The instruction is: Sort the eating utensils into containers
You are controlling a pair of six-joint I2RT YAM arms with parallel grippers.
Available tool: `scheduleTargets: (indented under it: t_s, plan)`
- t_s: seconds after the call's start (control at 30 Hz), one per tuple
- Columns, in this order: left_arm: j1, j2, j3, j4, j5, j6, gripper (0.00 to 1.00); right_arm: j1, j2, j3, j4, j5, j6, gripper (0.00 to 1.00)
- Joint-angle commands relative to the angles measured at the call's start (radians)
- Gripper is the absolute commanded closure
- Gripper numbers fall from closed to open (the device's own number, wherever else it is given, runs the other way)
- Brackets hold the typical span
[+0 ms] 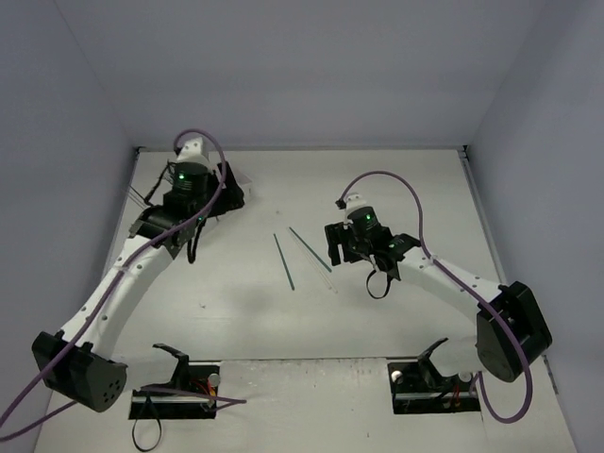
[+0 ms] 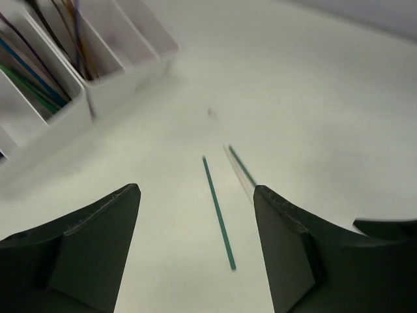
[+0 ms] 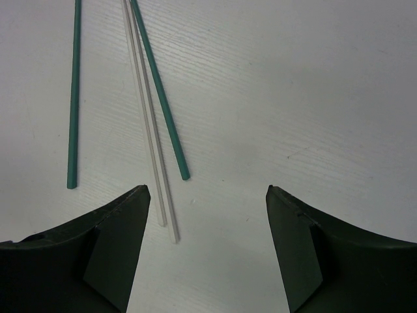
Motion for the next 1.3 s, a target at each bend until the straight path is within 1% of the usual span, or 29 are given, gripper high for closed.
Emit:
scheduleTargets:
  t_s: [0.0, 0.13, 0.3, 0.43, 0.57, 0.67, 0.87, 1.03, 1.17, 1.27]
  plan:
    - [-0.124, 0.142, -0.022, -0.101, 0.05, -0.168, 0.33, 0.003, -0.091, -0.039, 0.016, 0.048, 0.022, 0.31]
    - [-0.163, 0.301, 0.024, -0.142, 0.054, -0.218, 0.38, 0.003, -0.138, -0.07, 0.016, 0.062, 0.026, 0.31]
    - [-0.185, 0.5, 0.063, -0.139, 0.045, -0.306, 0.48, 0.003, -0.169, -0.101, 0.016, 0.068, 0.037, 0.31]
    - [-0.192, 0.6, 0.09, -0.117, 0.059, -0.346, 0.52, 0.005, -0.187, -0.109, 0.016, 0.056, 0.046, 0.31]
    - [-0.205, 0.659, 0.147, -0.115, 0.052, -0.359, 0.53, 0.005, -0.194, -0.108, 0.016, 0.059, 0.039, 0.31]
    - [-0.205, 0.697, 0.163, -0.116, 0.04, -0.371, 0.54, 0.005, -0.199, -0.109, 0.016, 0.057, 0.037, 0.3]
    - [-0.203, 0.735, 0.174, -0.108, 0.018, -0.383, 0.58, 0.005, -0.205, -0.115, 0.016, 0.062, 0.035, 0.3]
    - [-0.201, 0.777, 0.175, -0.109, 0.019, -0.397, 0.64, 0.003, -0.198, -0.112, 0.016, 0.065, 0.031, 0.3]
    - [-0.193, 0.786, 0.166, -0.111, 0.002, -0.388, 0.77, 0.005, -0.202, -0.114, 0.016, 0.065, 0.033, 0.3]
    - [-0.179, 0.782, 0.163, -0.111, -0.006, -0.378, 0.91, 0.005, -0.196, -0.113, 0.016, 0.065, 0.032, 0.3]
